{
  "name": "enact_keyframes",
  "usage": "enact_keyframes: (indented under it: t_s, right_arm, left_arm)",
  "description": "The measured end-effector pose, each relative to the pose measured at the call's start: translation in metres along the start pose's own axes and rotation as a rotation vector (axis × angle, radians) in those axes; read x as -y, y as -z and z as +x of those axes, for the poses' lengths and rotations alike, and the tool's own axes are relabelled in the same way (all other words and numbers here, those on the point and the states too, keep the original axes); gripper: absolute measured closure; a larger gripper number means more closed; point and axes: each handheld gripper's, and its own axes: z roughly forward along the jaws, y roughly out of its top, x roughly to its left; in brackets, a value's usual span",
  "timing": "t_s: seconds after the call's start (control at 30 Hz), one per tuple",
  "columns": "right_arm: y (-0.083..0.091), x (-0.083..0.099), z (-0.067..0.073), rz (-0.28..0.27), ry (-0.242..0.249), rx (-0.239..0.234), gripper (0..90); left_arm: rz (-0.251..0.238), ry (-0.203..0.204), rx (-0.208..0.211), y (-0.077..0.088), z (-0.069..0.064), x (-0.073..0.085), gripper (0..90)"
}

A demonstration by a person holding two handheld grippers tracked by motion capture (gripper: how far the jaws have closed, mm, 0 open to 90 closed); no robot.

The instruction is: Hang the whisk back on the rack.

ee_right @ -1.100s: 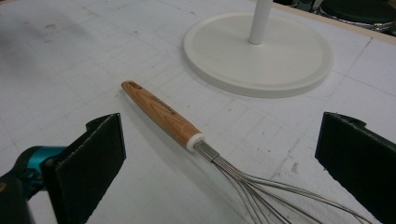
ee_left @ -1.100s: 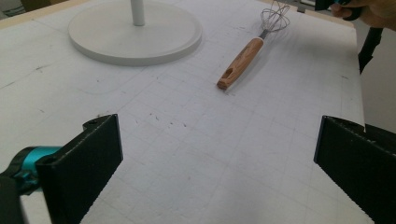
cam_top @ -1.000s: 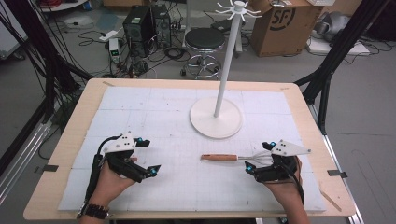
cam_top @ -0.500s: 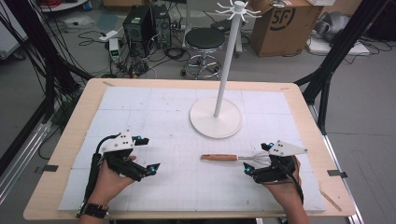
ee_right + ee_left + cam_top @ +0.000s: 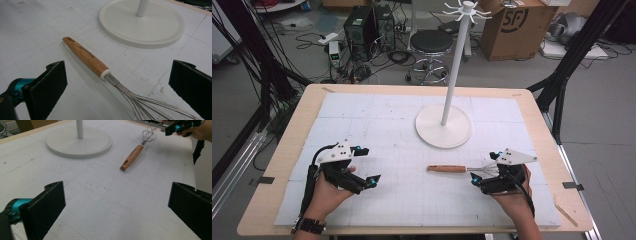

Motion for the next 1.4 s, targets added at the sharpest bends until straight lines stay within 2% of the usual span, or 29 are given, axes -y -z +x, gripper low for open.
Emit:
enact_keyframes:
  t_s: [0.17,0.33,0.5,0.67,0.93,1.03,1.13,1.2,1.33,1.4]
  right_arm:
    - [0.002,0.0,0.001,-0.003,-0.002,-0.004,0.5]
    - [0.002,-0.001,0.002,-0.003,0.016,-0.017,0.6]
    - [-0.001,-0.012,0.002,-0.001,0.033,-0.027,0.6]
    - [-0.015,-0.025,0.001,0.073,0.084,-0.049,0.6]
    - [-0.046,-0.039,0.001,0.252,0.14,-0.116,0.6]
    - [-0.056,-0.042,0.002,0.315,0.155,-0.139,4.5]
    - [-0.066,-0.044,0.003,0.363,0.165,-0.139,7.1]
    - [-0.072,-0.046,0.001,0.39,0.171,-0.158,16.7]
    - [-0.077,-0.05,-0.003,0.446,0.163,-0.181,29.2]
    - [-0.079,-0.051,-0.004,0.483,0.162,-0.212,36.0]
  left_arm:
    - [-0.005,-0.001,-0.001,0.0,-0.002,-0.002,1.7]
    - [0.001,-0.011,0.004,-0.003,-0.005,-0.004,1.7]
    - [-0.004,-0.007,0.011,-0.003,-0.003,-0.005,1.7]
    - [-0.017,0.01,0.003,0.001,0.002,-0.003,1.7]
    - [-0.018,0.011,-0.009,0.006,0.004,-0.003,1.7]
    - [-0.017,0.01,-0.011,0.006,0.003,-0.003,1.7]
    - [-0.018,0.009,-0.012,0.006,0.002,-0.004,1.7]
    - [-0.019,0.01,-0.011,0.006,0.002,-0.005,1.7]
    - [-0.017,0.01,-0.009,0.006,0.004,-0.004,1.7]
    - [-0.02,0.016,-0.008,0.006,0.004,-0.003,1.7]
